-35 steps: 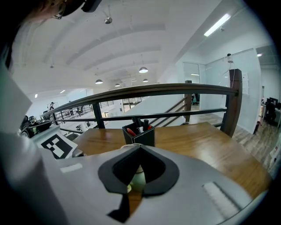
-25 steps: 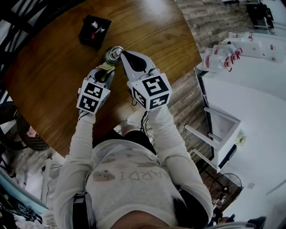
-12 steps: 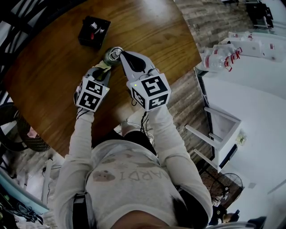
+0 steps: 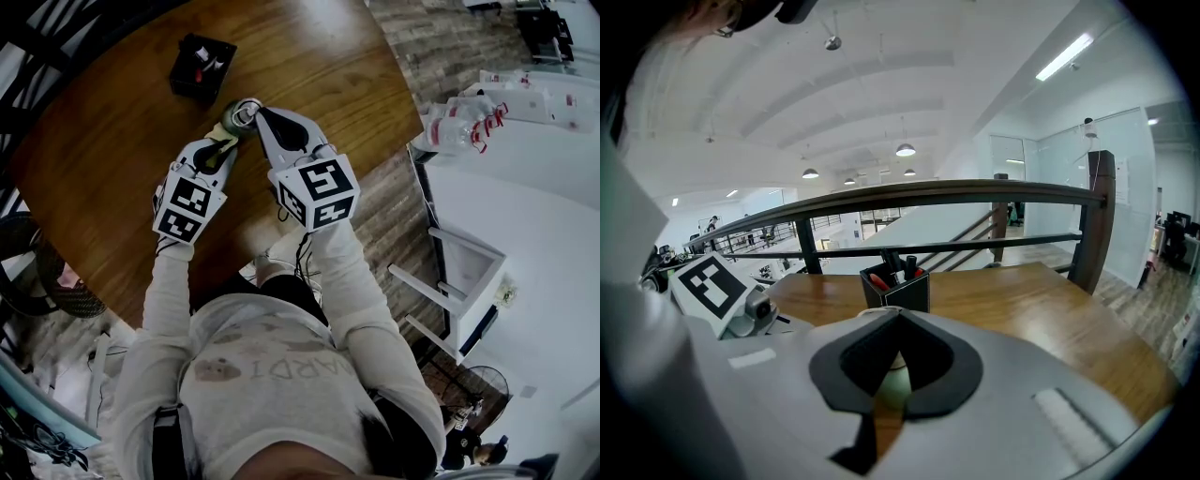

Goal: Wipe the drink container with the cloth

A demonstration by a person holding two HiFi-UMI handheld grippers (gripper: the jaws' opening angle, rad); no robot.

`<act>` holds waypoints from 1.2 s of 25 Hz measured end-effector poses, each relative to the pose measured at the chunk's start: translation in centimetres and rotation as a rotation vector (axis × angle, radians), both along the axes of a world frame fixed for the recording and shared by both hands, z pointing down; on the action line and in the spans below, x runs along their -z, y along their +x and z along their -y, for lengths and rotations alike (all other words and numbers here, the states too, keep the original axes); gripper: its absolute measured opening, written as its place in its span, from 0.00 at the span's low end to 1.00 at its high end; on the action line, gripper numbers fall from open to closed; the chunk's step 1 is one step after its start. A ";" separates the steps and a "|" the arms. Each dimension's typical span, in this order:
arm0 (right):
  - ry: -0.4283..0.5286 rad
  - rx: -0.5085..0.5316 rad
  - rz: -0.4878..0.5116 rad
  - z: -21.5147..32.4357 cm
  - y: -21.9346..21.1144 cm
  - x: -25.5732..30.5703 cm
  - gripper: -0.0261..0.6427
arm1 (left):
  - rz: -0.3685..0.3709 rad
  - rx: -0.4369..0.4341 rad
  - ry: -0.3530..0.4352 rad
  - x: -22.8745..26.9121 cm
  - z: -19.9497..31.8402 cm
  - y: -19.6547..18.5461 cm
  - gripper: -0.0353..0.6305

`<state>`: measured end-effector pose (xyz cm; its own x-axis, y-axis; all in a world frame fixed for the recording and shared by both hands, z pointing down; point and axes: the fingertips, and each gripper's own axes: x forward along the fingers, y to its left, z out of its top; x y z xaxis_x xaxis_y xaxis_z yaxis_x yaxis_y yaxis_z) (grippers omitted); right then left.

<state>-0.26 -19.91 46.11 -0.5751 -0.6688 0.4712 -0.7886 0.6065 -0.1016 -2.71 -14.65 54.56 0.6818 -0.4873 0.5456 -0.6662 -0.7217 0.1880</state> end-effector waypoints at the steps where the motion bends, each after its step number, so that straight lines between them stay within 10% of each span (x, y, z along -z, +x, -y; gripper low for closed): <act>1: 0.000 -0.001 -0.001 0.0 0.0 0.0 0.05 | -0.008 0.001 0.011 0.3 0.0 0.0 0.10; 30: 0.123 -0.044 0.068 -5.1 1.9 3.9 0.06 | -0.144 0.256 0.175 9.3 -2.6 -3.2 0.10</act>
